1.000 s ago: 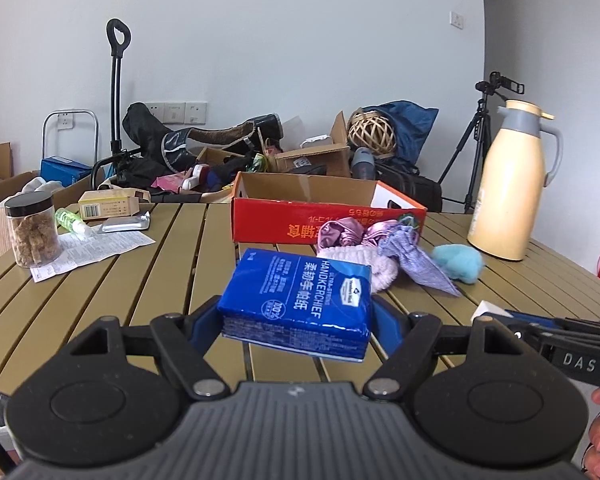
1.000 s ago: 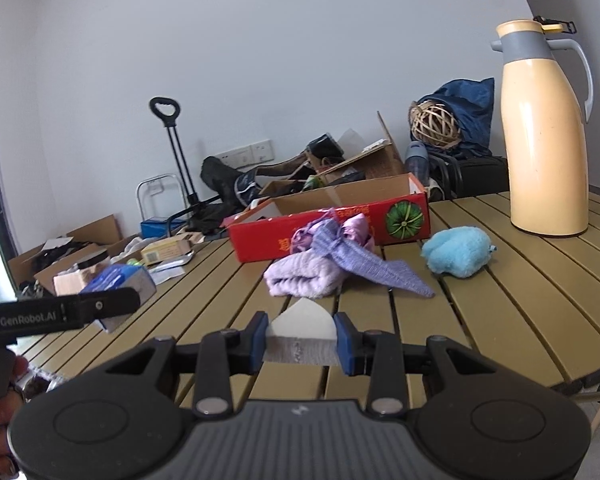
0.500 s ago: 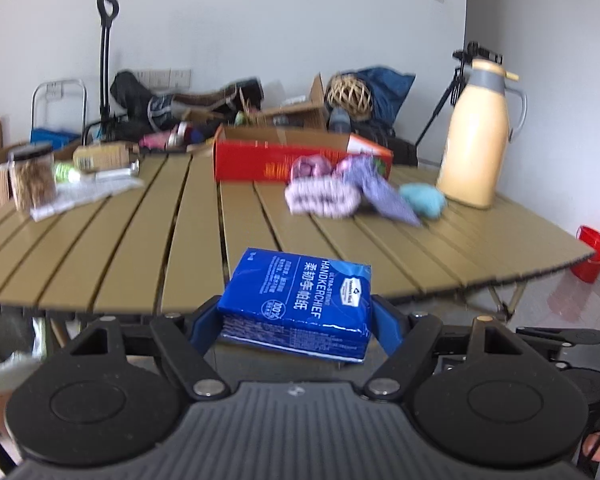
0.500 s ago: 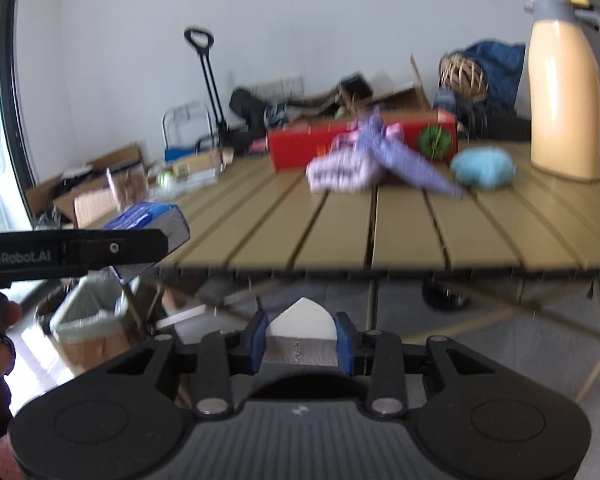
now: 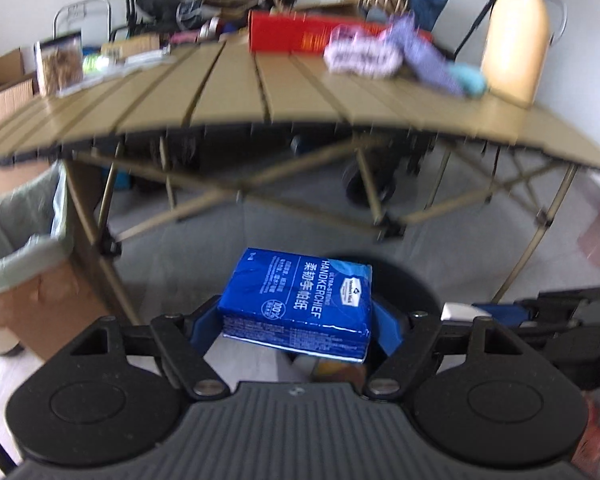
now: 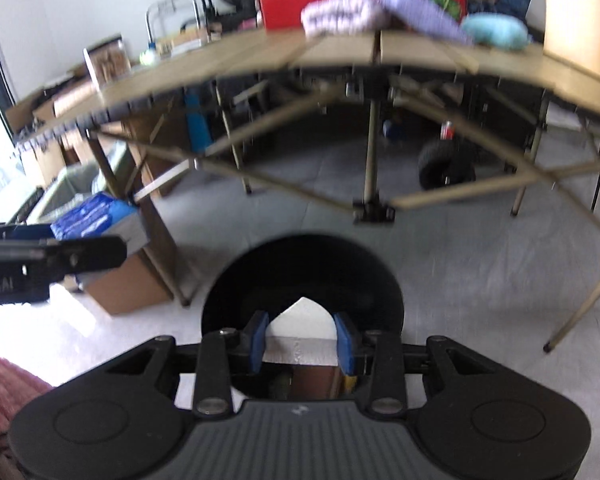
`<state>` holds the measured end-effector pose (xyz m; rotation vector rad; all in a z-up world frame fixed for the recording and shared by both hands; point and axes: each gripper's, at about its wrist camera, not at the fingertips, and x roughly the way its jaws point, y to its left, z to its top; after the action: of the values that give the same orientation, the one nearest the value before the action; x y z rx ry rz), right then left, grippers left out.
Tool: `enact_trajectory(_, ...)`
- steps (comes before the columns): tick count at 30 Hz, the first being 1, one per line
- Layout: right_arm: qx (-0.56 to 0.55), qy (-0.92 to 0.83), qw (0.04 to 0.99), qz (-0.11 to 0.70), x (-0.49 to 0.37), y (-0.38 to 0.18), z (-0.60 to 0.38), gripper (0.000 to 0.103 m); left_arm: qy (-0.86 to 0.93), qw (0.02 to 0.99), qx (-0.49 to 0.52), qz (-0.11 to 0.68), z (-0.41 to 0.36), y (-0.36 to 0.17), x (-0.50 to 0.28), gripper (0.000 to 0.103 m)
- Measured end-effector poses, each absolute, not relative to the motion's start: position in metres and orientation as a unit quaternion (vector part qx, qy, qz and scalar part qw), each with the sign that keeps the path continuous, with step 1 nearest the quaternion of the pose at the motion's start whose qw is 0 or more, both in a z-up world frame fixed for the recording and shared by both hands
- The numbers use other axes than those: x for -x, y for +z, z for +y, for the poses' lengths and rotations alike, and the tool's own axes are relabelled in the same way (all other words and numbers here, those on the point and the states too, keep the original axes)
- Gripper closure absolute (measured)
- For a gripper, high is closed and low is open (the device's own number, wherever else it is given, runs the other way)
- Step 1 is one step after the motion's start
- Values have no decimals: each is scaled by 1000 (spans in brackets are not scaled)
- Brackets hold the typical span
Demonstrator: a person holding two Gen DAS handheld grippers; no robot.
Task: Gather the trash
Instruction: 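Carry the tissue pack and white foam with both tools down over the black bin, then open the right tool to drop the white foam into the black bin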
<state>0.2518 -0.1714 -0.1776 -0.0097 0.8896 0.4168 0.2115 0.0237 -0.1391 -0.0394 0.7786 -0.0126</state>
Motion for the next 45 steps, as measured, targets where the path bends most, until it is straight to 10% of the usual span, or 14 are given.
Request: enact_trajectory(45,53,155,825,540,-331,-252,-98,63,96,881,20,462,63,-184,-244,26)
